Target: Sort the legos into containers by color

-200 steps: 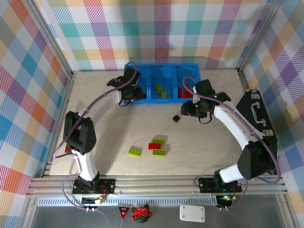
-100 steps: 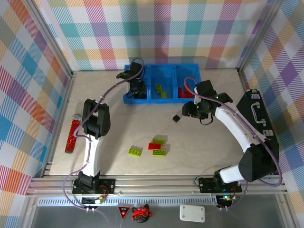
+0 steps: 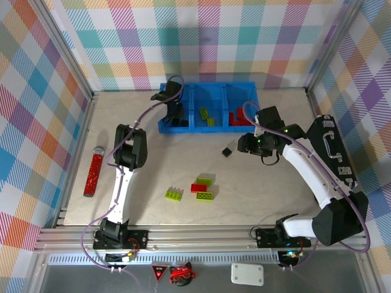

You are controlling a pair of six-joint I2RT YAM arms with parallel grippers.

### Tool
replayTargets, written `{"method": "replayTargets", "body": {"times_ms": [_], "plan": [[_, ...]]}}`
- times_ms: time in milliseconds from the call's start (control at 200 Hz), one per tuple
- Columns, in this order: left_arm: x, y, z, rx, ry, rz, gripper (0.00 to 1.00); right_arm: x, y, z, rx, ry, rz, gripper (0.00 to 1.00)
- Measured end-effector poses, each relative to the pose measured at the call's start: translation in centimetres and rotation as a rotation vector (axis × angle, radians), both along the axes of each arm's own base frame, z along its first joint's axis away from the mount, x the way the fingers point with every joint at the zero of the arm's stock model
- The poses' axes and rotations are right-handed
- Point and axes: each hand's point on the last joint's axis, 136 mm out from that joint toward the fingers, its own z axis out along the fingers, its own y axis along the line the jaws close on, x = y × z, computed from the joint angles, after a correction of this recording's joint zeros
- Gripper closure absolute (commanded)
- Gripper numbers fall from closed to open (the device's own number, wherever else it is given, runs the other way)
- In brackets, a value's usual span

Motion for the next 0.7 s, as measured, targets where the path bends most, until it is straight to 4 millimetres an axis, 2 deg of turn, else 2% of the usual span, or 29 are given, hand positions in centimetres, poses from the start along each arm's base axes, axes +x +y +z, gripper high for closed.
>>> {"method": "replayTargets", "body": {"times_ms": [85,305,435,535,700], "plan": [[0.0,0.0,-0.5,0.004,0.009,-0.001,0.81,-0.2,-0.1,-0.2,0.000,0.007,-0.006,0.46],[0.1,-0.2,-0.4,-0.006,0.007,-0.007,0.66,-0.3,-0.1,-0.3,-0.002,0.015,-0.010,0.46],[0.1,-0.2,-0.3,-0.007,0.005,-0.007,0.63,-0.3,-0.2,-0.3,-0.003,0.014,-0.011,0.46],[0.1,-0.2,0.5,-0.015,-0.007,-0.007,0.57,-0.3,-0.2,-0.3,-0.003,0.014,-0.011,0.46],[0.1,-0.4,3.4,-0.036,-0.050,-0.009,0.51,-0.3,-0.1,-0.4,-0.004,0.016,-0.009,0.46]]}}
